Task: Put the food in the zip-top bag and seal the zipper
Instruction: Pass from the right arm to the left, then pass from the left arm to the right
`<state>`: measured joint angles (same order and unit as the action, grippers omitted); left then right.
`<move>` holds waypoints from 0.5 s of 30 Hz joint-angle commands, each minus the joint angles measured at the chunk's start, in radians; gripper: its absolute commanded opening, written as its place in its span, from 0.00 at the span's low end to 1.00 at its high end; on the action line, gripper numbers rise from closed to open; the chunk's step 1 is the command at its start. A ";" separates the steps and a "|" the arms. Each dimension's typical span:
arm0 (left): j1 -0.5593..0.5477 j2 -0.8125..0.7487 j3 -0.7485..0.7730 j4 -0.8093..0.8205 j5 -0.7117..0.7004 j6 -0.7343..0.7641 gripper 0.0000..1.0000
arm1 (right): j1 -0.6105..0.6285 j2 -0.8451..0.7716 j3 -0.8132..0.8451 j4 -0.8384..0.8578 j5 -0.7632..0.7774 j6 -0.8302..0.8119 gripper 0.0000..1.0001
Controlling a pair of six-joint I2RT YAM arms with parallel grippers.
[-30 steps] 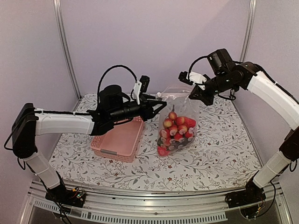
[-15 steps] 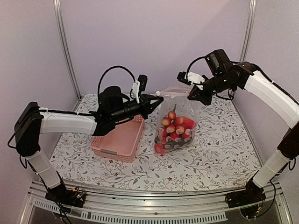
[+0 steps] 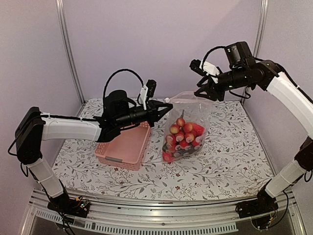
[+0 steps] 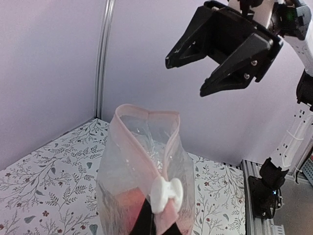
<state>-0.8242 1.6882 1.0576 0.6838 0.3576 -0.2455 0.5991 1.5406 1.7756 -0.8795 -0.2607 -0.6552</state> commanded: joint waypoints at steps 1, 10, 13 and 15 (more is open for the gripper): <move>0.008 -0.025 0.018 -0.034 0.080 0.042 0.00 | 0.005 -0.055 -0.007 -0.014 -0.176 -0.020 0.45; -0.028 -0.066 0.023 -0.128 0.163 0.141 0.00 | 0.077 -0.037 0.020 -0.074 -0.193 -0.099 0.64; -0.042 -0.080 0.024 -0.148 0.168 0.158 0.00 | 0.082 0.009 0.060 -0.108 -0.213 -0.119 0.69; -0.050 -0.090 0.022 -0.160 0.167 0.169 0.00 | 0.087 0.025 0.062 -0.112 -0.226 -0.134 0.73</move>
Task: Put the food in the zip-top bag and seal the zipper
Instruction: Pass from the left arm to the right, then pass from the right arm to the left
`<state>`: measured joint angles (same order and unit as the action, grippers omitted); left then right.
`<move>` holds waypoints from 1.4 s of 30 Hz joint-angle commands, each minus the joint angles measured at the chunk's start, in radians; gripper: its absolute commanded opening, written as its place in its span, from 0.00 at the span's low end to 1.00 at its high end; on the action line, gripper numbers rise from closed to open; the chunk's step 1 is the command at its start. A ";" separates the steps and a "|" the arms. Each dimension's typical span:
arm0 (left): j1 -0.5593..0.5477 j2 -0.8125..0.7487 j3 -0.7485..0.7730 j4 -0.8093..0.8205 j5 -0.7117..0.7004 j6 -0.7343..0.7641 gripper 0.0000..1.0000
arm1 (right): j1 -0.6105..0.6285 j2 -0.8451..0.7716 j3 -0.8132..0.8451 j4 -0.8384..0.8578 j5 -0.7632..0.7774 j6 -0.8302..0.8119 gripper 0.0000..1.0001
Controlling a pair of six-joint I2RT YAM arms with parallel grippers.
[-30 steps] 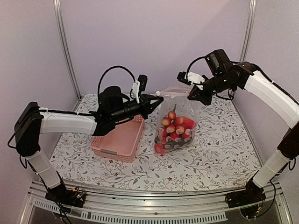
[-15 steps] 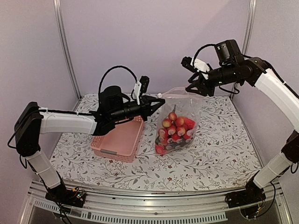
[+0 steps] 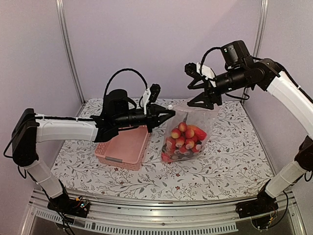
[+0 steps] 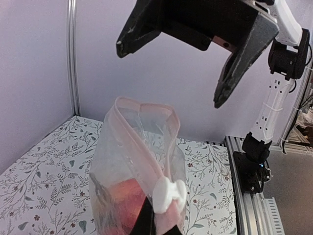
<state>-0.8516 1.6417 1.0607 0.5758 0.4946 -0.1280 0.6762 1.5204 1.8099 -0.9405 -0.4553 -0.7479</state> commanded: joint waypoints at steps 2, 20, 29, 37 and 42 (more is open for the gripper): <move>-0.028 -0.052 0.018 -0.067 0.027 0.066 0.00 | 0.016 0.058 0.029 -0.060 -0.042 -0.058 0.73; -0.021 -0.085 0.002 -0.061 -0.067 0.024 0.00 | 0.071 0.137 0.026 -0.133 0.011 -0.044 0.47; -0.014 -0.091 -0.011 -0.017 -0.052 -0.017 0.00 | 0.072 0.125 0.003 -0.011 0.092 0.030 0.23; -0.009 -0.109 -0.032 -0.016 -0.074 -0.012 0.09 | 0.074 0.135 0.008 -0.018 0.084 0.032 0.01; -0.003 -0.129 -0.046 -0.020 -0.096 -0.006 0.07 | 0.072 0.130 0.008 -0.024 0.085 0.029 0.00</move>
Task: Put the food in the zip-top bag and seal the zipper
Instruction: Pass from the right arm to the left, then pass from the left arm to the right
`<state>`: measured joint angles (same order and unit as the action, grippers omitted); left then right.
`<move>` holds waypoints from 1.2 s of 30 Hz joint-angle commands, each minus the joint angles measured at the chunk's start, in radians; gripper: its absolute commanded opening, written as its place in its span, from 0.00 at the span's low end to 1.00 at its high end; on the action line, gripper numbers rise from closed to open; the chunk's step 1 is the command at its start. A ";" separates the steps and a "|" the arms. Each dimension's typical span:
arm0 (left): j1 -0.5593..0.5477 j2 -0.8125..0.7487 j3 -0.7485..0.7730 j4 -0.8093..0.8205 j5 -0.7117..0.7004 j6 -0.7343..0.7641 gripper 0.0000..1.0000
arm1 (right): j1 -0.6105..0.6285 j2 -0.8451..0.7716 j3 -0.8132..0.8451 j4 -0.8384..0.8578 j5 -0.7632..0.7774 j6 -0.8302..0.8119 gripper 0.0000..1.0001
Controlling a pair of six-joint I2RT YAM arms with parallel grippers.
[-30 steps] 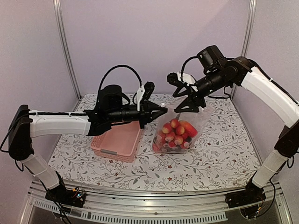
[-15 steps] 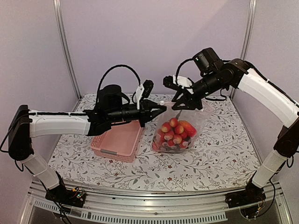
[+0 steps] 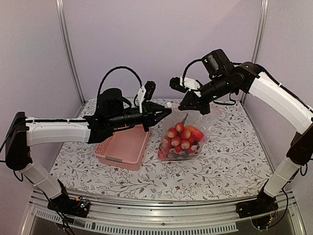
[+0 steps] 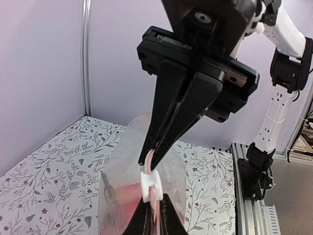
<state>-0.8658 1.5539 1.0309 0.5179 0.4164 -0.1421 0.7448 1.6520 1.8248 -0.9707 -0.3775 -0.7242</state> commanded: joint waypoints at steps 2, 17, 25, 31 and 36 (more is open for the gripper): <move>0.011 -0.039 -0.016 0.038 -0.016 0.009 0.03 | 0.004 0.000 -0.007 0.003 -0.003 0.006 0.00; 0.009 -0.029 -0.008 0.047 0.048 0.037 0.00 | 0.004 0.055 0.103 -0.028 -0.179 0.000 0.35; 0.006 -0.042 -0.007 0.027 0.049 0.055 0.00 | 0.015 0.097 0.152 -0.061 -0.237 0.005 0.33; 0.006 -0.040 -0.005 0.021 0.048 0.060 0.00 | 0.021 0.101 0.154 -0.061 -0.243 0.003 0.28; 0.006 -0.038 -0.005 0.015 0.042 0.062 0.00 | 0.023 0.106 0.154 -0.067 -0.244 0.003 0.19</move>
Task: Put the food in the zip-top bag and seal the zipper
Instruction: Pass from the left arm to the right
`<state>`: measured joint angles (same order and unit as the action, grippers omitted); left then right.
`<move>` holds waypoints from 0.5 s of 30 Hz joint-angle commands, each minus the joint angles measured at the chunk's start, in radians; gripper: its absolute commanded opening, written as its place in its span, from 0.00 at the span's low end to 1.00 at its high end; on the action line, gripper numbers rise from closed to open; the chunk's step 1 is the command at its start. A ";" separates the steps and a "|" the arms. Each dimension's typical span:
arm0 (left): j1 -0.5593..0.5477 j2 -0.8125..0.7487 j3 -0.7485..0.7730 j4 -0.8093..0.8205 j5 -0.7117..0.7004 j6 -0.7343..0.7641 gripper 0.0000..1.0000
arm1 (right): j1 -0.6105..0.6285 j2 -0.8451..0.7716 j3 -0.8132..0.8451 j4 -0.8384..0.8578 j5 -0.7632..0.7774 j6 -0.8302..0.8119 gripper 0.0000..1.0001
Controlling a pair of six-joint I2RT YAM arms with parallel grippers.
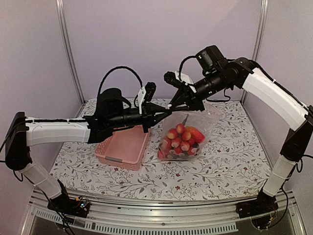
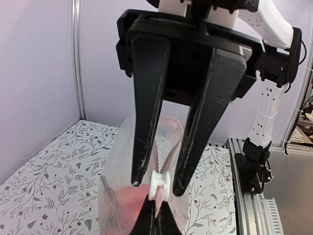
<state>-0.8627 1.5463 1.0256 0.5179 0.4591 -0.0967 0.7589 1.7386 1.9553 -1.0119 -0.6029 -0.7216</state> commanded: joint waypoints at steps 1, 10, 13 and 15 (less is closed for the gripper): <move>0.003 -0.031 0.001 0.015 -0.002 0.016 0.00 | 0.010 0.019 0.024 -0.025 -0.021 -0.001 0.17; 0.003 -0.036 0.001 0.008 -0.036 0.012 0.10 | 0.010 0.022 0.025 -0.028 -0.019 -0.002 0.04; 0.004 -0.043 0.002 0.008 -0.040 0.014 0.09 | 0.010 0.023 0.024 -0.033 -0.011 -0.005 0.04; 0.003 -0.043 0.001 0.008 -0.042 0.017 0.06 | 0.010 0.025 0.024 -0.034 -0.009 -0.006 0.04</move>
<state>-0.8631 1.5402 1.0256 0.5095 0.4358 -0.0929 0.7605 1.7409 1.9568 -1.0264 -0.6117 -0.7223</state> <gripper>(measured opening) 0.083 0.077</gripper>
